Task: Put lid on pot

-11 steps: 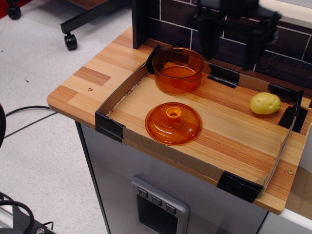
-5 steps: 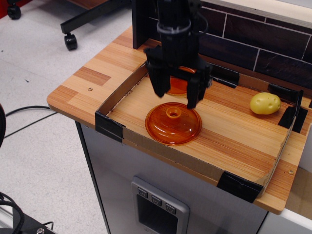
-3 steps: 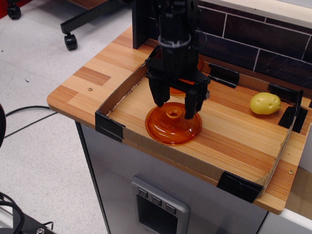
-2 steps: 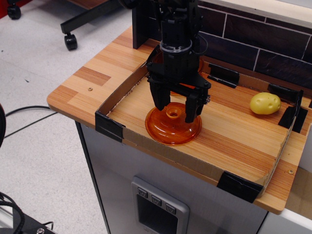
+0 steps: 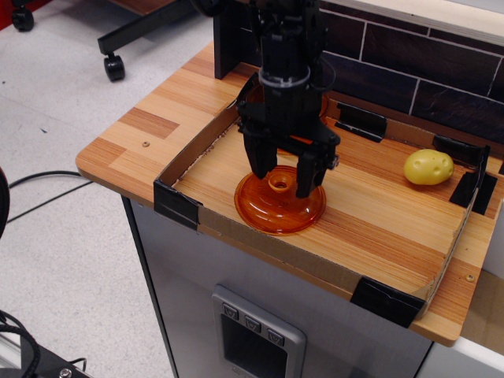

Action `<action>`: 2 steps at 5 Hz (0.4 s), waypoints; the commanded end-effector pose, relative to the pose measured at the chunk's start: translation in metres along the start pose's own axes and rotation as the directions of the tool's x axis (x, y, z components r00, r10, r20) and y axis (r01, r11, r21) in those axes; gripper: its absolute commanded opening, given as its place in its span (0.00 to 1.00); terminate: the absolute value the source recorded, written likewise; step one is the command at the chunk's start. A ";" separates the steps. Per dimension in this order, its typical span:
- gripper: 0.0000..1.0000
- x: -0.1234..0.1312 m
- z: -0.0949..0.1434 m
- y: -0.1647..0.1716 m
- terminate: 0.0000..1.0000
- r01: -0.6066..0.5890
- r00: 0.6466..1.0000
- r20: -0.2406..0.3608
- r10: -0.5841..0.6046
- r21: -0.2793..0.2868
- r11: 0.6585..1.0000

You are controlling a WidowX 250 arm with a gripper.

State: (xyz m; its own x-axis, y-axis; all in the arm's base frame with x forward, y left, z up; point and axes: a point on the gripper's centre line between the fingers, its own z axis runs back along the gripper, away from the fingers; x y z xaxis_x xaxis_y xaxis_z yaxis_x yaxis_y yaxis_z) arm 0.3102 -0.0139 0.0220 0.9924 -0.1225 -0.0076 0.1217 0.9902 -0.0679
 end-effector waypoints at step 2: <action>0.00 0.001 0.005 -0.003 0.00 0.012 0.999 0.034 -0.013 0.039 0.999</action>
State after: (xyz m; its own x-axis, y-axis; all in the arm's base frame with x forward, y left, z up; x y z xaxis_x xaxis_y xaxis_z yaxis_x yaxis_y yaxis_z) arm 0.3068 -0.0164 0.0173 0.9909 -0.1343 -0.0087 0.1340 0.9904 -0.0330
